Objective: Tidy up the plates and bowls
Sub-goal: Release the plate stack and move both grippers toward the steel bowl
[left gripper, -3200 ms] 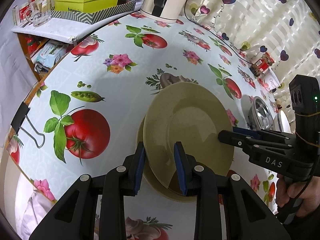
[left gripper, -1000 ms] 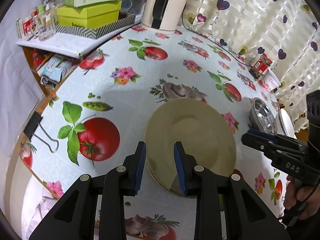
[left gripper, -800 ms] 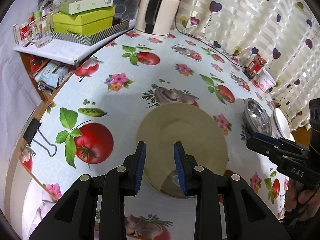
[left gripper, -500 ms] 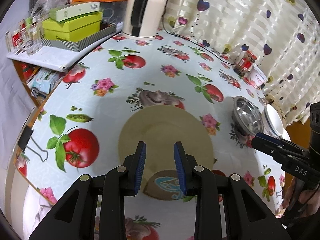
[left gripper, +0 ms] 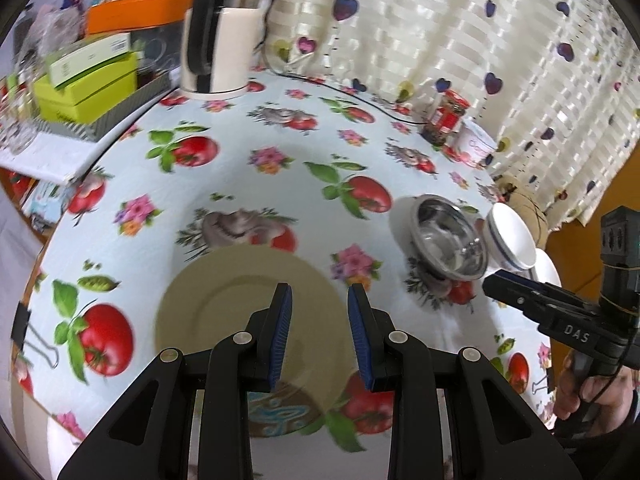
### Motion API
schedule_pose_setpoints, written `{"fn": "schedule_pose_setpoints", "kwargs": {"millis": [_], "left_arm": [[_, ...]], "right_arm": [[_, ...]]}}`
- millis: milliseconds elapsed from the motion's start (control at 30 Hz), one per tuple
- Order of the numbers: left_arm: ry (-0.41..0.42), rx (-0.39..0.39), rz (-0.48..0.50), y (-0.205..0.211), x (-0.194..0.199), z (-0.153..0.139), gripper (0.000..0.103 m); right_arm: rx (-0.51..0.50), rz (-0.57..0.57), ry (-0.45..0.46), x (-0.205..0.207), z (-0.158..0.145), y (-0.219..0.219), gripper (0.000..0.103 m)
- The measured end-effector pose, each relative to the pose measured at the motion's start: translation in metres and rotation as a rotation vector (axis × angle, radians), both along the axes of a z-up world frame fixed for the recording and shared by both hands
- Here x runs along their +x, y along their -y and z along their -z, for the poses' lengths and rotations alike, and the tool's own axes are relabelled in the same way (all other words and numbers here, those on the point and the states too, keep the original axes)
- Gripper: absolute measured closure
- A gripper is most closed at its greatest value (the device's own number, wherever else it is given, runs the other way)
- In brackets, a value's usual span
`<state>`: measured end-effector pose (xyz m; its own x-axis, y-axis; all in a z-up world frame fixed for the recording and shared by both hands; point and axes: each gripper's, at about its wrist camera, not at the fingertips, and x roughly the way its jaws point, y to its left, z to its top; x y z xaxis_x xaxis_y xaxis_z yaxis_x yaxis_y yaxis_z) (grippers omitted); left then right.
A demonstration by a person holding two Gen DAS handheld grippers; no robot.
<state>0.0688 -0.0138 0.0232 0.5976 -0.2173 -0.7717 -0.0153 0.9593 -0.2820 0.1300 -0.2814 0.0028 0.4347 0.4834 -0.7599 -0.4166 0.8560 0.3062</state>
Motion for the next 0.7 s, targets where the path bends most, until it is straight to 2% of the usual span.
{"fn": "schedule_pose_setpoints", "kwargs": {"millis": [700], "left_arm": [[-0.024,-0.049,0.128,0.057,0.057,0.007,0.074]], "right_arm": [[0.002,0.179,-0.059,0.034,0.027,0.046,0.067]]}}
